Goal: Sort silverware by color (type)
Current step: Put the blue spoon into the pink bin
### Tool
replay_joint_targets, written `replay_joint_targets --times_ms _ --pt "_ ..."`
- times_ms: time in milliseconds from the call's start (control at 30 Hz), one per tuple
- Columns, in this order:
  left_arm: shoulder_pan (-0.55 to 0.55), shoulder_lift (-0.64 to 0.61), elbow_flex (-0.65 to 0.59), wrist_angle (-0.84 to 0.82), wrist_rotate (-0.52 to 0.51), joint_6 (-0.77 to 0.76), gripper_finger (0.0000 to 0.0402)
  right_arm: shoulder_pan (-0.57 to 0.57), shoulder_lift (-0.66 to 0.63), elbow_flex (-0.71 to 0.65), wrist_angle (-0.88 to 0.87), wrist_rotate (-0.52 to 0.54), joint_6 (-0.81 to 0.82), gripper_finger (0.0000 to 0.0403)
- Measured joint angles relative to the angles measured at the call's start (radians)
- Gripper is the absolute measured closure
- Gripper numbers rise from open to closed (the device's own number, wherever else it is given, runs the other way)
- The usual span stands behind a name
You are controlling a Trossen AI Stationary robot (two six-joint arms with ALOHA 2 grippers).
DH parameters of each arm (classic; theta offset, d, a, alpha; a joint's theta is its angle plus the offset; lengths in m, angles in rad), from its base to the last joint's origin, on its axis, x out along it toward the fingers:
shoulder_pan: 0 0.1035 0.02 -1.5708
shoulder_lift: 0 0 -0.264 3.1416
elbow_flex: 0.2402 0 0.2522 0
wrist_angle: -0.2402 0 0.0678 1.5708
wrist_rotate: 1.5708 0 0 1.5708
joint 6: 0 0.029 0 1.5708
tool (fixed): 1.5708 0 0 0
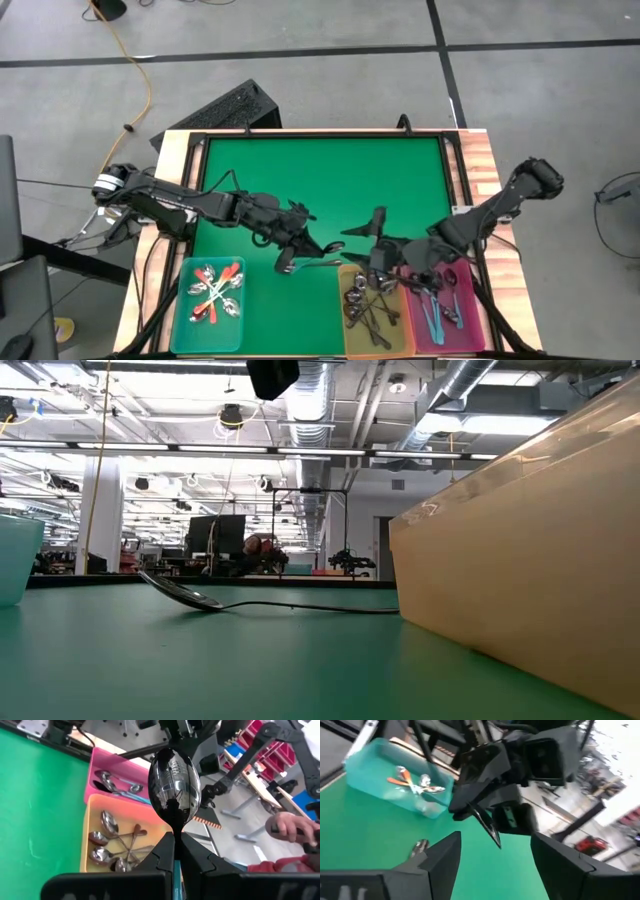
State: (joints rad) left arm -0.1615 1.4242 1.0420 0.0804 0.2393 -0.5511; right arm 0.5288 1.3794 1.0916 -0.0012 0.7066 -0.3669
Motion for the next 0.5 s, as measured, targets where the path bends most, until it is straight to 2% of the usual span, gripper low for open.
replay_joint_targets --times_ms 333,500 --pt "0.006 0.0 0.0 -0.017 -0.001 -0.002 0.0401 -0.09 0.017 0.0 0.094 -0.256 -0.023 0.0134" --pt "0.006 0.0 0.0 -0.016 0.004 -0.003 0.0401 -0.098 0.017 0.001 0.1 -0.244 -0.026 0.0152"
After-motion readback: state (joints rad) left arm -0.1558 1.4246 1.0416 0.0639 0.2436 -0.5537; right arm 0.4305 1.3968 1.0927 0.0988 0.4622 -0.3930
